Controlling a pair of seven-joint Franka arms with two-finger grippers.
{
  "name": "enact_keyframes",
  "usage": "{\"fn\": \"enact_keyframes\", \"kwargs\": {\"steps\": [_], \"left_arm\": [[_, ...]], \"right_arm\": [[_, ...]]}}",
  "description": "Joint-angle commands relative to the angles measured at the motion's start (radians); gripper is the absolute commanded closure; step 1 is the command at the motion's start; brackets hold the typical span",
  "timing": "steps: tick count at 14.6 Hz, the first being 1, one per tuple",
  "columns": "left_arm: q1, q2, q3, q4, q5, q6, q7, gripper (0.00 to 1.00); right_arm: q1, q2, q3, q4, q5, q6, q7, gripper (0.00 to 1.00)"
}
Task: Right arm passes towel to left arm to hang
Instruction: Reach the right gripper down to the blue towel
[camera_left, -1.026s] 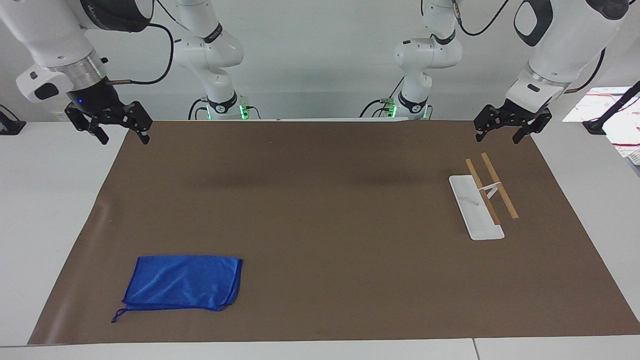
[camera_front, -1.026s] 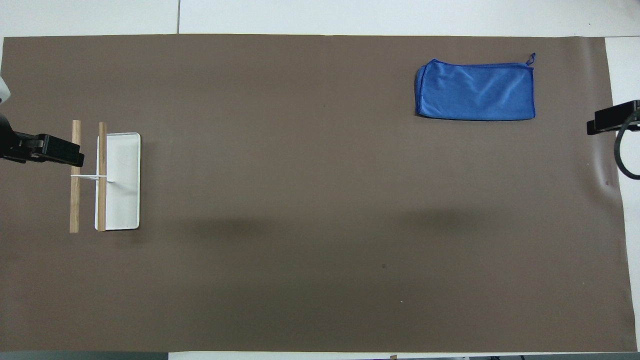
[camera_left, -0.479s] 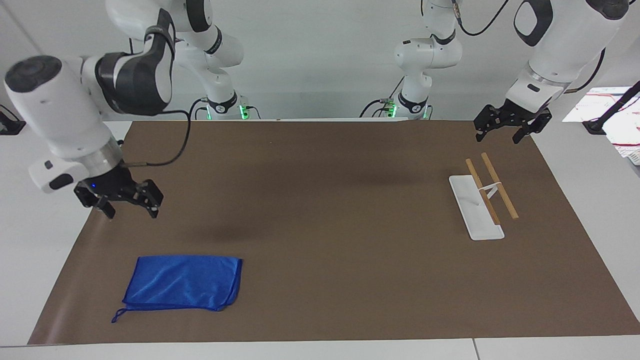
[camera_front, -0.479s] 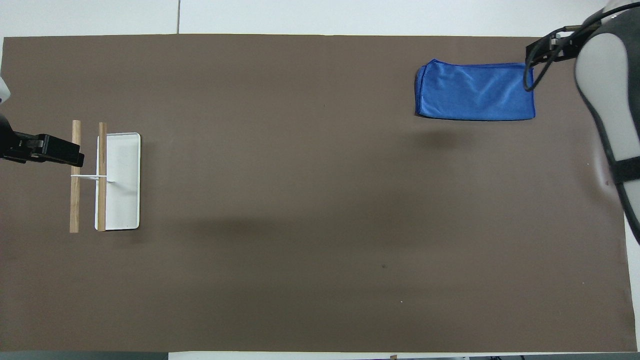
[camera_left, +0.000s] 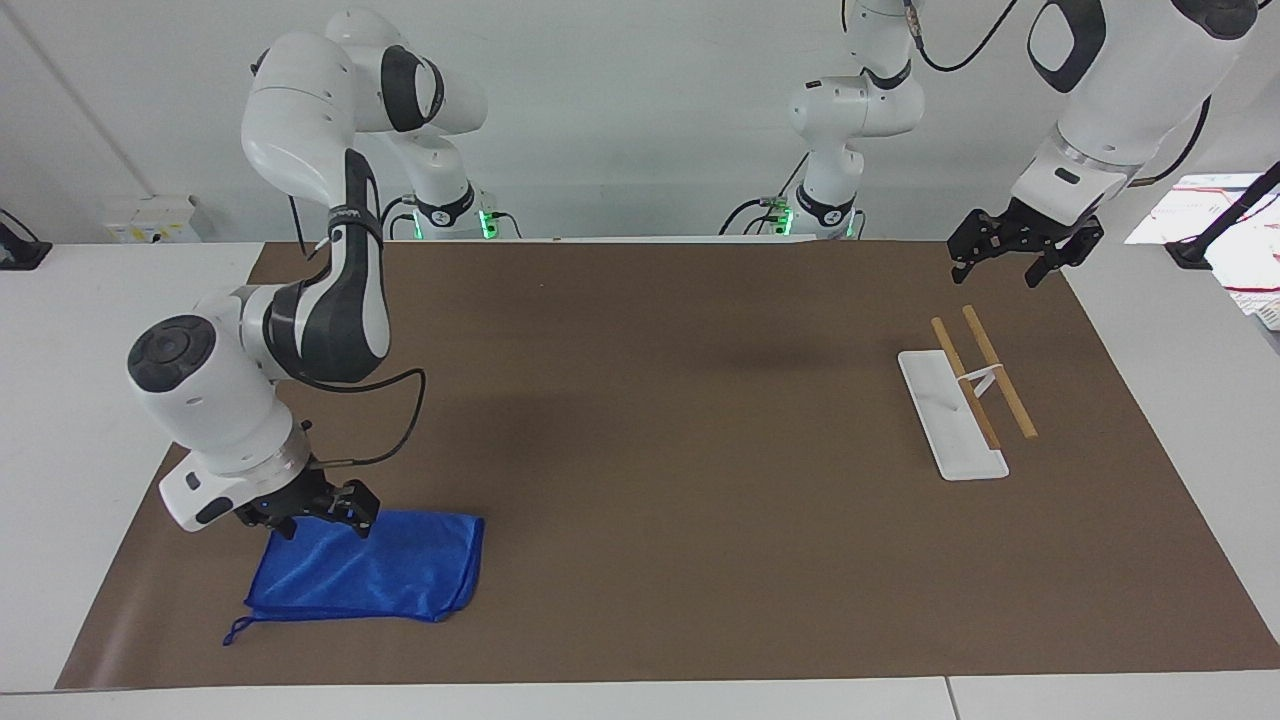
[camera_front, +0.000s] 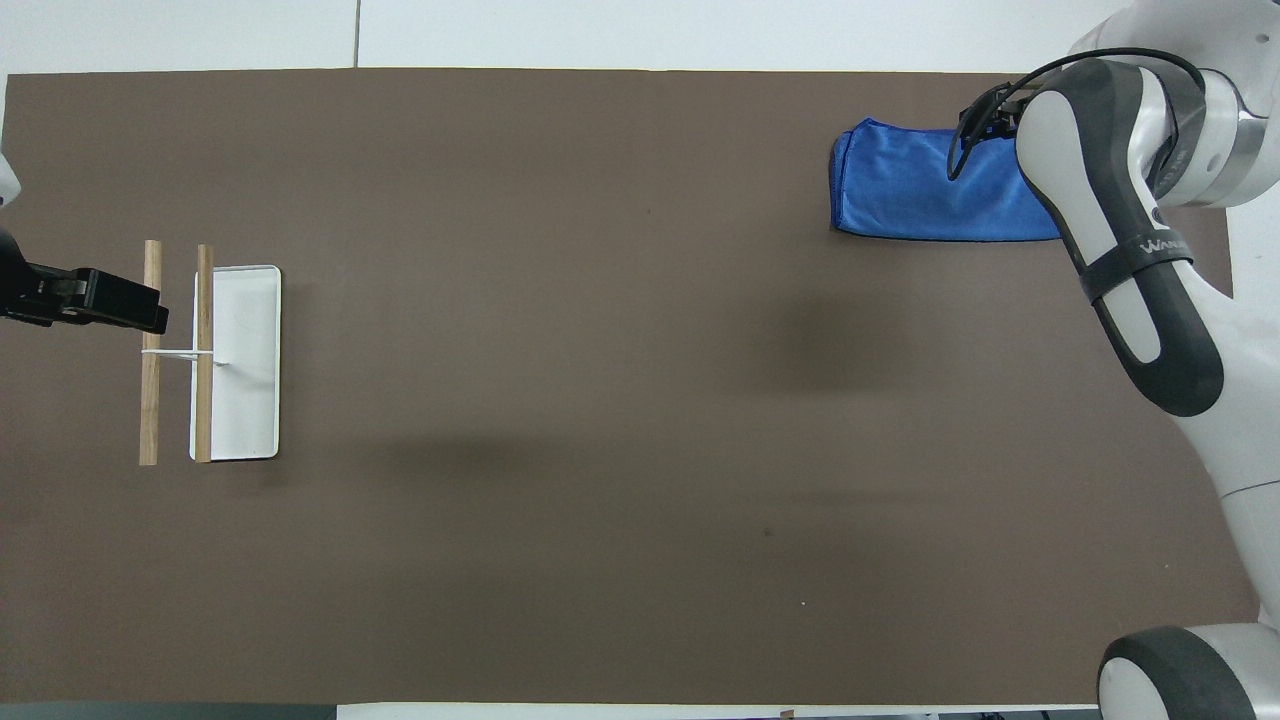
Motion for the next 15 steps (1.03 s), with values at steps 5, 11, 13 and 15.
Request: {"fn": "enact_keyframes", "kwargs": {"steps": [5, 11, 13, 15], "left_arm": [[0.001, -0.020, 0.004, -0.017, -0.010, -0.003, 0.002, 0.00], [0.001, -0.020, 0.004, -0.017, -0.010, -0.003, 0.002, 0.00], [0.001, -0.020, 0.004, -0.017, -0.010, -0.003, 0.002, 0.00], [0.001, -0.020, 0.004, -0.017, -0.008, -0.003, 0.002, 0.00]], "right_arm": [[0.003, 0.010, 0.019, -0.146, -0.003, 0.195, -0.013, 0.00], [0.004, 0.029, 0.019, -0.207, -0.017, 0.274, -0.076, 0.00], [0.004, 0.029, 0.019, -0.230, -0.015, 0.307, -0.085, 0.00], [0.004, 0.032, 0.019, -0.233, -0.015, 0.308, -0.085, 0.00]]}}
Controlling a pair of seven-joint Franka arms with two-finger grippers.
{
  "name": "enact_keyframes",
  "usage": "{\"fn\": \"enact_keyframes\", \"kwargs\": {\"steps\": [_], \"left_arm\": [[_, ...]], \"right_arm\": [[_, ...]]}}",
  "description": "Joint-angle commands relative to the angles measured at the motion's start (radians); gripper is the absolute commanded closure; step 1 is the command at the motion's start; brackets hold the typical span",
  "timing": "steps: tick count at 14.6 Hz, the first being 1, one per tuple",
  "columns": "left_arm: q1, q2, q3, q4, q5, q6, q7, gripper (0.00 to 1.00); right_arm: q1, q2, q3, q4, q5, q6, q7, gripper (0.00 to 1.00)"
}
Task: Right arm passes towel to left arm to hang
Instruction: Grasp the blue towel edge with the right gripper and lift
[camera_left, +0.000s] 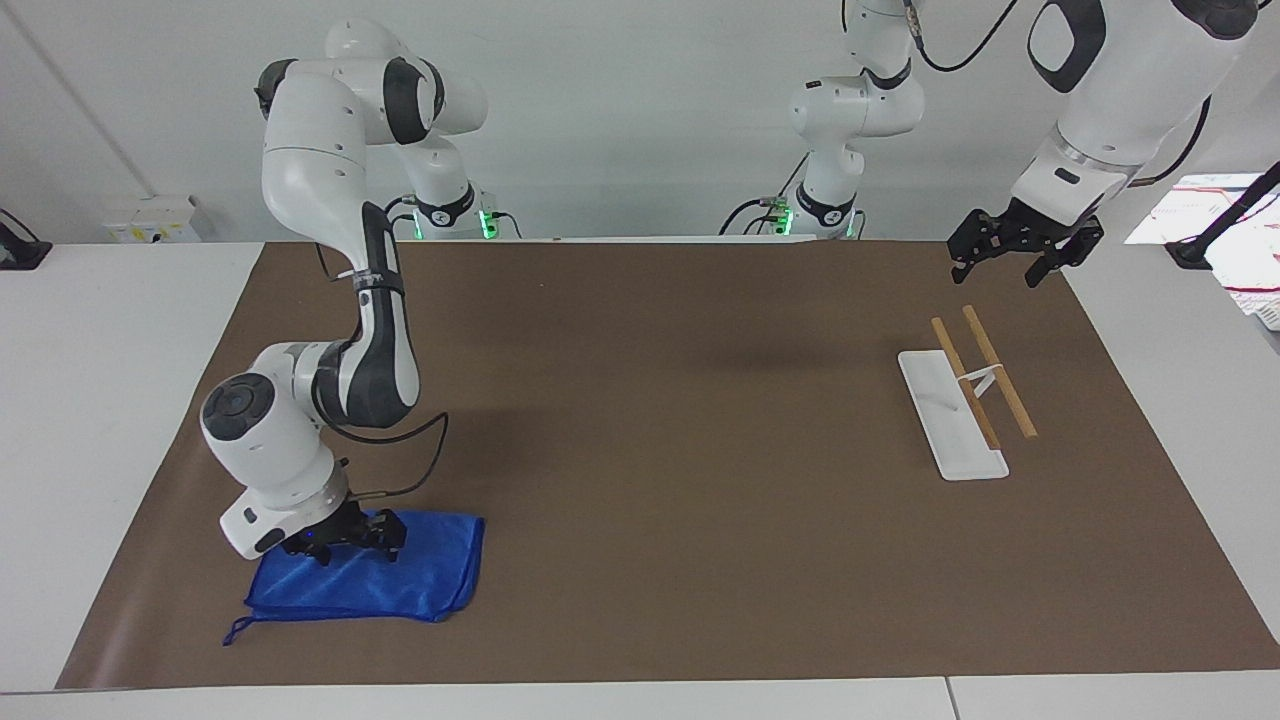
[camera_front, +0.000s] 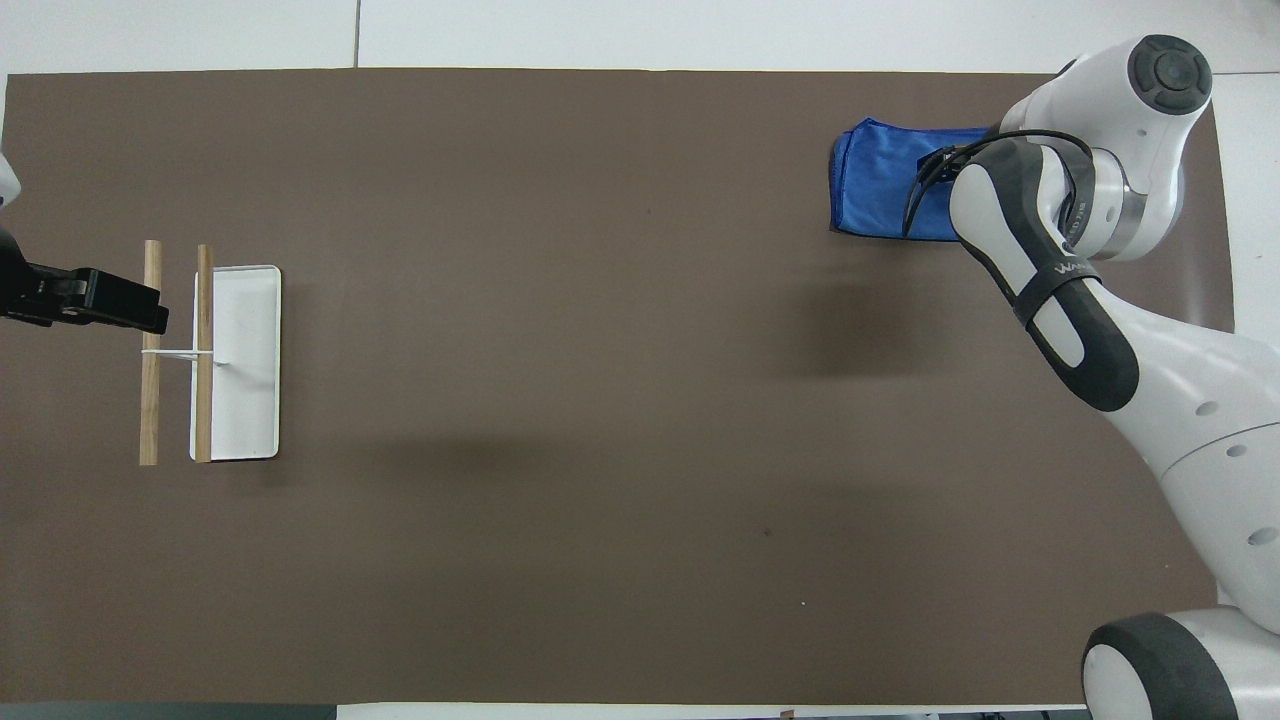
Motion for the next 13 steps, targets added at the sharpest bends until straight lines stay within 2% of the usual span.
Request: {"fn": "enact_keyframes", "kwargs": {"steps": [1, 9, 10, 11, 13], "left_arm": [[0.002, -0.020, 0.004, -0.017, -0.010, -0.003, 0.000, 0.00], [0.001, -0.020, 0.004, -0.017, -0.010, -0.003, 0.002, 0.00], [0.001, -0.020, 0.004, -0.017, -0.010, -0.003, 0.002, 0.00], [0.001, -0.020, 0.004, -0.017, -0.010, -0.003, 0.002, 0.00], [0.002, -0.020, 0.004, -0.017, -0.010, -0.003, 0.002, 0.00]], "right_arm": [[-0.008, -0.006, 0.009, -0.024, -0.012, 0.022, -0.021, 0.02], [-0.015, 0.017, 0.009, -0.038, -0.010, 0.045, -0.024, 0.35], [-0.015, 0.020, 0.009, -0.055, -0.010, 0.073, -0.024, 0.43], [-0.015, 0.019, 0.009, -0.067, -0.010, 0.088, -0.024, 0.57], [-0.016, 0.019, 0.009, -0.064, -0.010, 0.079, -0.025, 0.89]]}}
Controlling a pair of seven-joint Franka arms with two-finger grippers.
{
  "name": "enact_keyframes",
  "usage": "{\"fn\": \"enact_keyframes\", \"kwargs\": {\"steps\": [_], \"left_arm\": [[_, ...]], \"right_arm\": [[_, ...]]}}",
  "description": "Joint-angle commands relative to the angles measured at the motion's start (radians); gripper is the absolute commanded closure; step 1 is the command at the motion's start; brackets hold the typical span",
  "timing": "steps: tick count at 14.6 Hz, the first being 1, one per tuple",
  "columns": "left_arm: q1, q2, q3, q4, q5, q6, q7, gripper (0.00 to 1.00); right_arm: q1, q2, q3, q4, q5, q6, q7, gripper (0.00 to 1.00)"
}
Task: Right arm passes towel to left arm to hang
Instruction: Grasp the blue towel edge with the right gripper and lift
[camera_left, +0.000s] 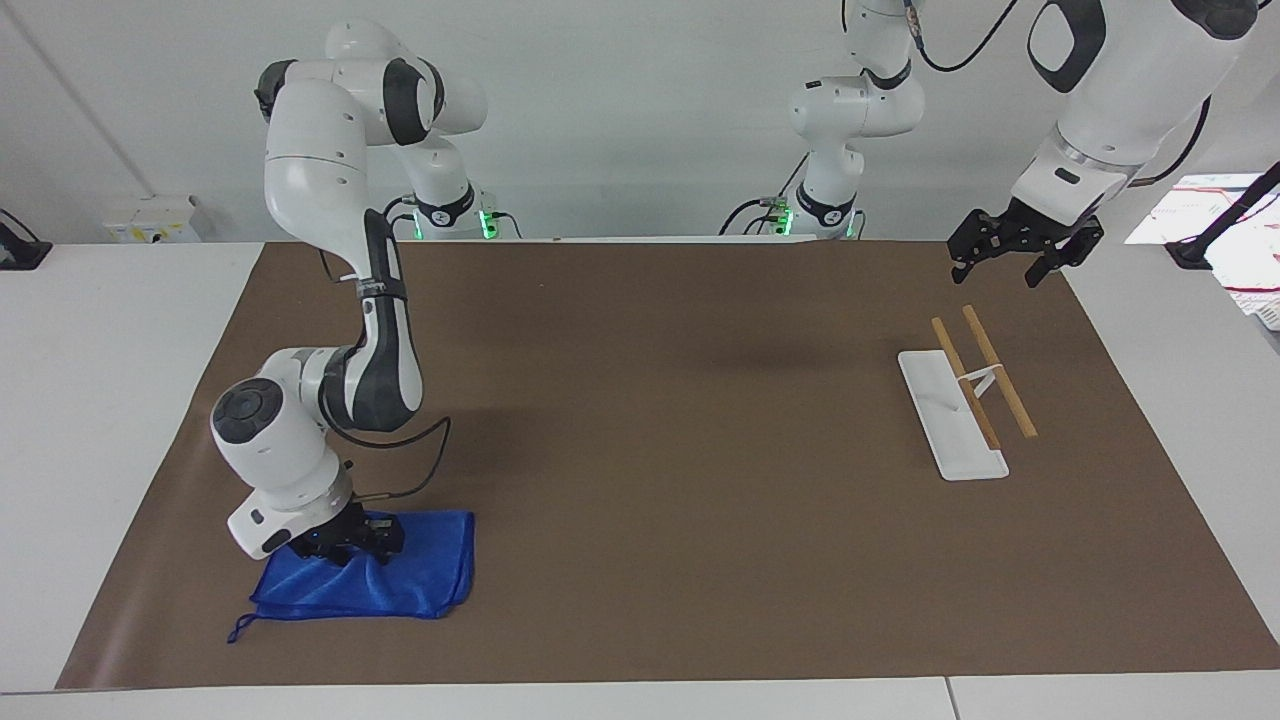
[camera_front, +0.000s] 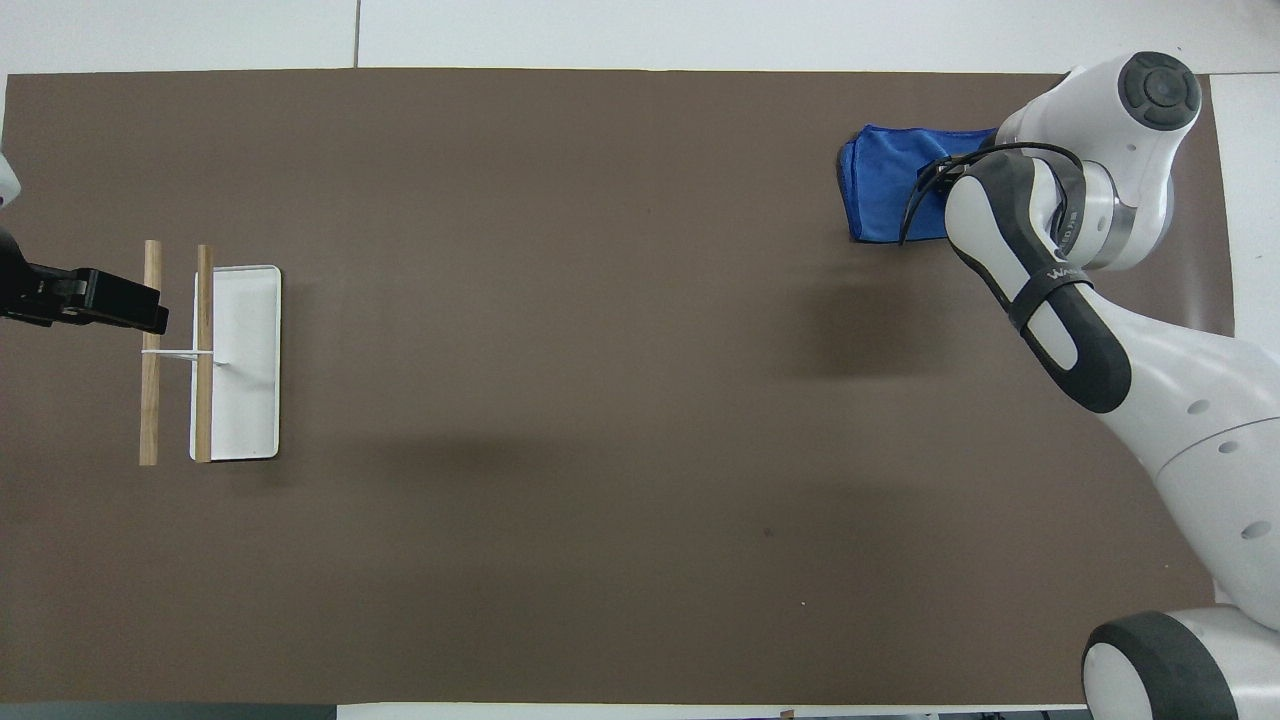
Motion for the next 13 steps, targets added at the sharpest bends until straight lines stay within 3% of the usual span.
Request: {"fn": "enact_keyframes", "kwargs": {"steps": [1, 4, 9, 13], "left_arm": [[0.001, -0.020, 0.004, -0.017, -0.010, -0.003, 0.002, 0.00], [0.001, -0.020, 0.004, -0.017, -0.010, -0.003, 0.002, 0.00], [0.001, -0.020, 0.004, -0.017, -0.010, -0.003, 0.002, 0.00], [0.002, -0.020, 0.004, -0.017, -0.010, -0.003, 0.002, 0.00]], "right_arm": [[-0.014, 0.014, 0.010, -0.022, -0.009, 0.023, -0.020, 1.00], [-0.017, 0.007, 0.010, -0.007, -0.009, -0.012, -0.018, 1.00], [-0.006, -0.033, 0.010, 0.112, -0.012, -0.233, -0.017, 1.00], [0.000, -0.093, 0.015, 0.117, -0.012, -0.291, -0.017, 1.00]]}}
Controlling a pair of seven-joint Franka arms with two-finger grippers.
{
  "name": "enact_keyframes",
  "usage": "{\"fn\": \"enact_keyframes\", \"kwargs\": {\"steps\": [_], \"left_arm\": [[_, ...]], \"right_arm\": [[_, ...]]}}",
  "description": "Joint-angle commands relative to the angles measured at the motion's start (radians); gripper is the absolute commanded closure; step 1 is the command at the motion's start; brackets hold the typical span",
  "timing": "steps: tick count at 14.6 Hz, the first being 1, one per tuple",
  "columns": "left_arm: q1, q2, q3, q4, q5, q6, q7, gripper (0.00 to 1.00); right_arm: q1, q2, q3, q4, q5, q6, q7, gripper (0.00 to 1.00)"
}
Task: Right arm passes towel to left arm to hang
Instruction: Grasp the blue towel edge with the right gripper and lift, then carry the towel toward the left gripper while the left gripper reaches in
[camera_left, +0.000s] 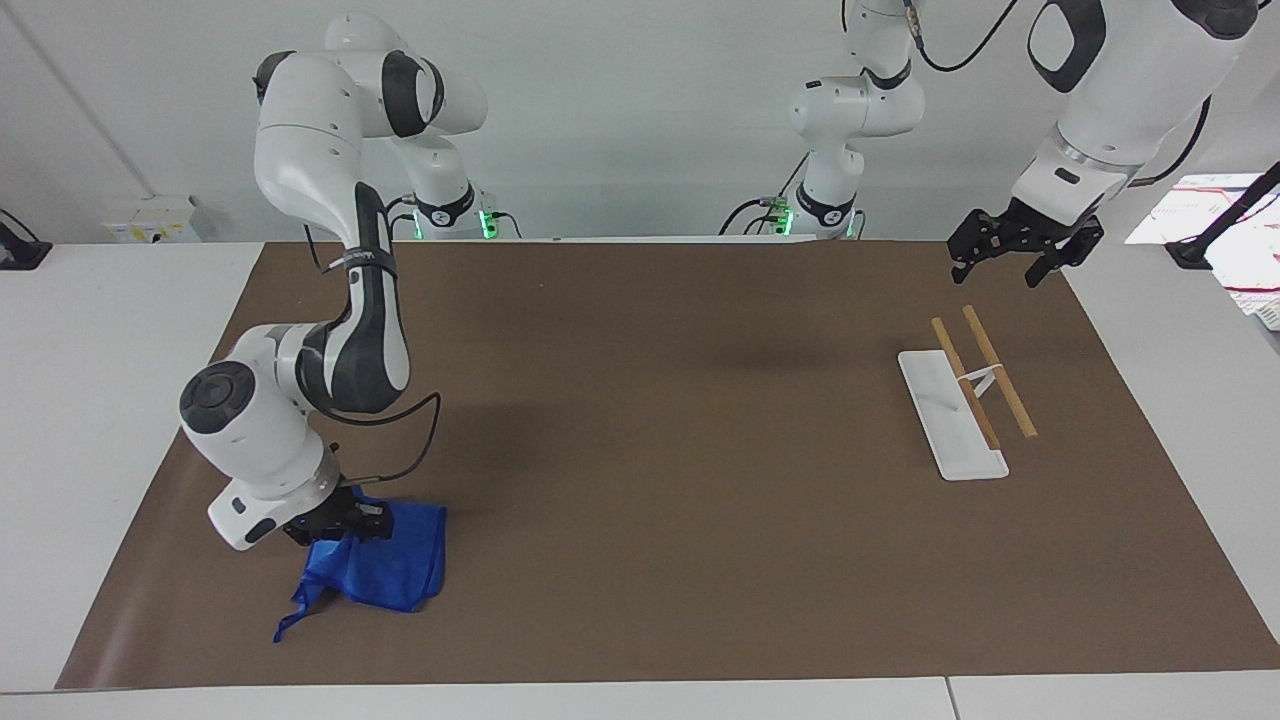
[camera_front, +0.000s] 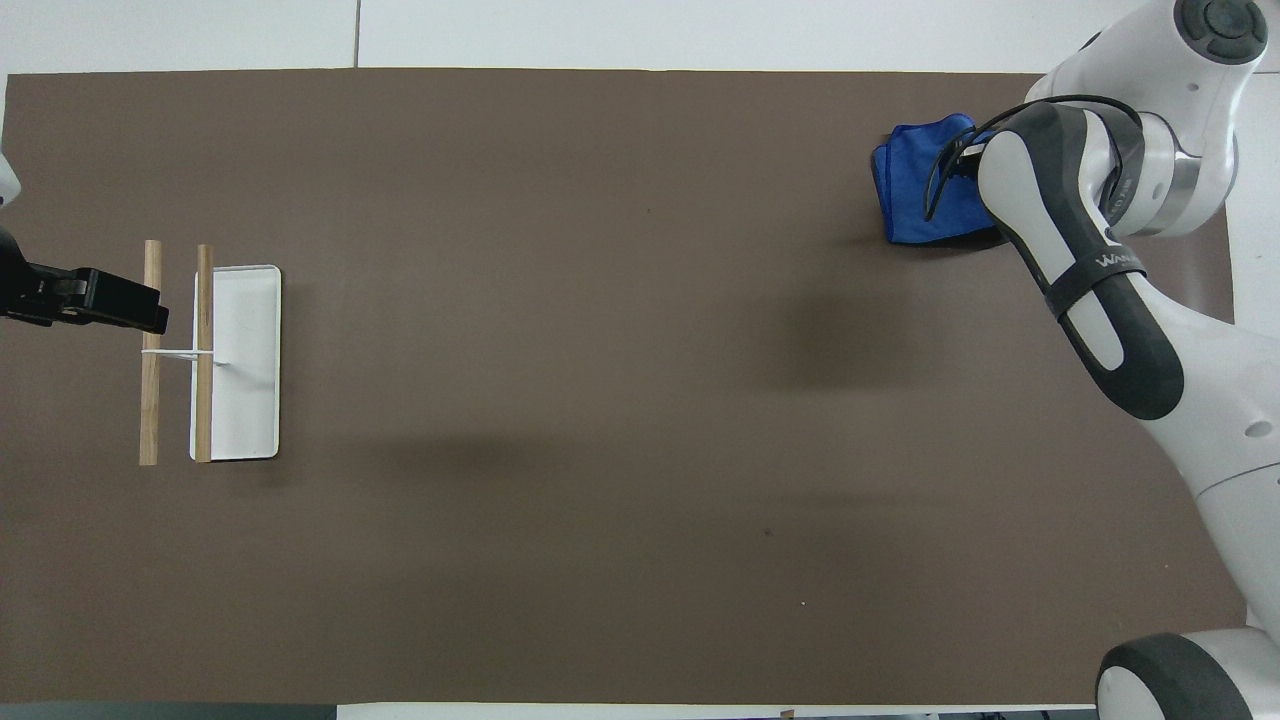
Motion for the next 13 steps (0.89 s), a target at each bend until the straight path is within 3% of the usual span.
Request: {"fn": "enact_keyframes", "kwargs": {"steps": [1, 4, 7, 13], "left_arm": [[0.001, -0.020, 0.004, -0.017, -0.010, -0.003, 0.002, 0.00], [0.001, -0.020, 0.004, -0.017, -0.010, -0.003, 0.002, 0.00], [0.001, -0.020, 0.004, -0.017, -0.010, -0.003, 0.002, 0.00], [0.001, -0.020, 0.004, -0.017, -0.010, -0.003, 0.002, 0.00]], "right_arm": [[-0.003, -0.037, 0.013, -0.002, -0.010, -0.046, -0.015, 1.00], [0.062, -0.082, 0.013, -0.001, -0.001, -0.078, 0.021, 1.00], [0.135, -0.114, 0.029, 0.056, 0.002, -0.144, 0.183, 1.00], [0.191, -0.174, 0.199, 0.071, 0.048, -0.144, 0.662, 1.00]]}}
